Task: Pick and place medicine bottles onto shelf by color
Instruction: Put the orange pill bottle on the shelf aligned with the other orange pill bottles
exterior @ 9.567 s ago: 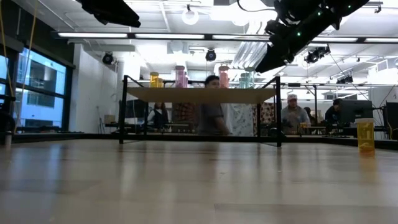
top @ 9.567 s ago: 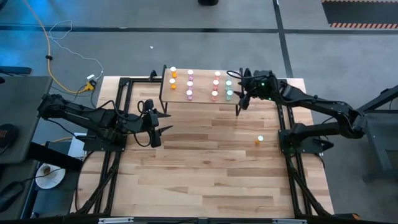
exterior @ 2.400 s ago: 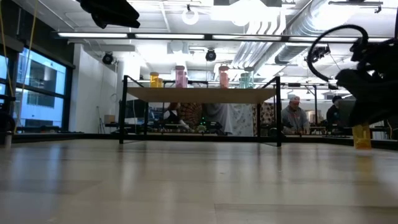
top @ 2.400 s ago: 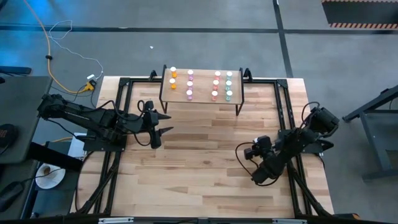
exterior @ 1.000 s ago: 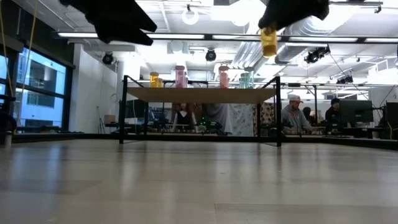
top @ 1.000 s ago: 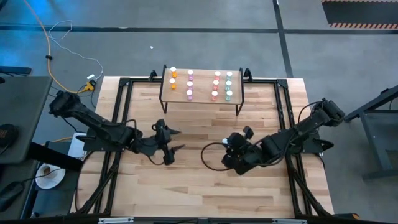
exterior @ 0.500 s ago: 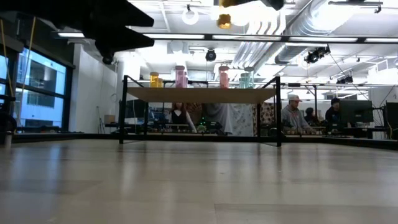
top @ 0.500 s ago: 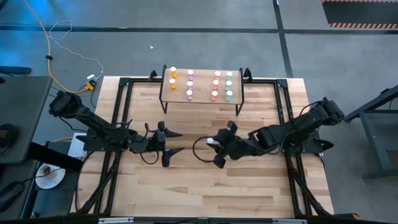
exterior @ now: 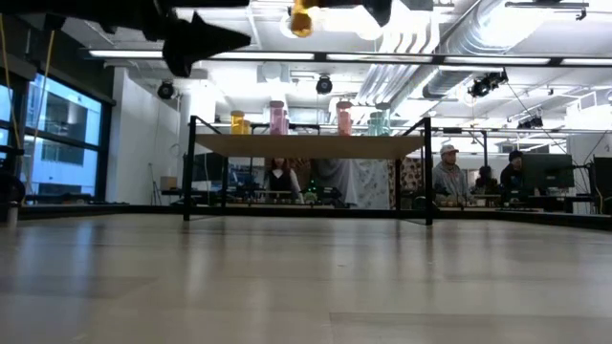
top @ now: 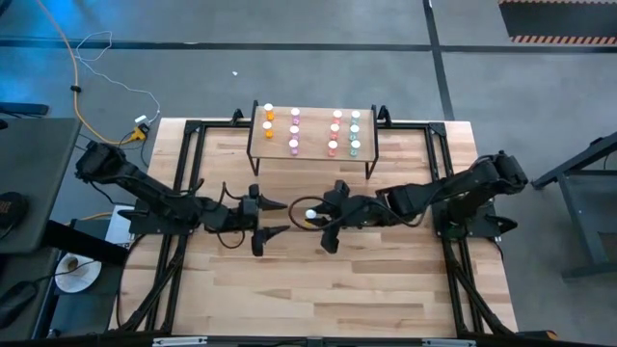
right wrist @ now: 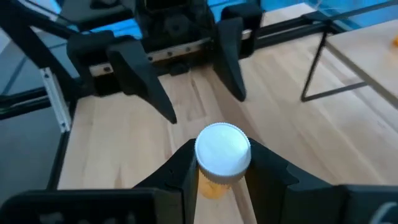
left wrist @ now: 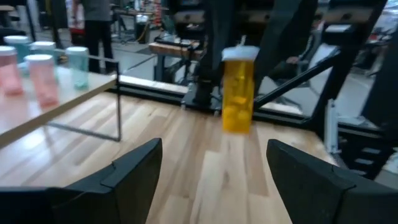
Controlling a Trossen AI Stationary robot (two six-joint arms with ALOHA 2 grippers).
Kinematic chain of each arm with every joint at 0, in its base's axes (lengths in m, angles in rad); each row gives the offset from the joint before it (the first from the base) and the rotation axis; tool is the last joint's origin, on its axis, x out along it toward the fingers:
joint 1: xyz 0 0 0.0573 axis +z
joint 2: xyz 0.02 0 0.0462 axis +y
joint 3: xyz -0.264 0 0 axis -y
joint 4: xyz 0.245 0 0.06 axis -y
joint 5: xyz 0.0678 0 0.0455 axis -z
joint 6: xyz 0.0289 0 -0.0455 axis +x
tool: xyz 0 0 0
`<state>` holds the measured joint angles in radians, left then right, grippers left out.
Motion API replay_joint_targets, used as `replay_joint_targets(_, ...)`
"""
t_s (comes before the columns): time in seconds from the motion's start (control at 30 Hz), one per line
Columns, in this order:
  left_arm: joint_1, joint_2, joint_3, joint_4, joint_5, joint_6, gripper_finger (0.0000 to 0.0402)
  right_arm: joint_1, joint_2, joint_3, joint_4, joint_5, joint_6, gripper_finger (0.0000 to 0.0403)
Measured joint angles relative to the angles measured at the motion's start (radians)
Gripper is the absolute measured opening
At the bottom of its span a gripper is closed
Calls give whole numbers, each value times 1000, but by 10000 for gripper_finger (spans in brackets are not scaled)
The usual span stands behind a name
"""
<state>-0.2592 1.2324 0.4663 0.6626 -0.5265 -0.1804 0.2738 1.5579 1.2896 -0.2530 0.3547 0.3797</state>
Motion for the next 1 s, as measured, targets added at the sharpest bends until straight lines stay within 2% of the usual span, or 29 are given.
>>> replay_joint_targets(0.37, 50, 0, 46, -60, 104, -3, 278, -60, 27, 0, 47, -122, -58, 96)
replay_joint_targets(0.6, 107, 0, 46, -60, 179, -8, 278, -92, 32, 0, 51, -135, -100, 96)
replay_joint_targets(1.0, 239, 0, 48, -98, 324, 1, 278, -157, 60, -1, 100, -217, -157, 96)
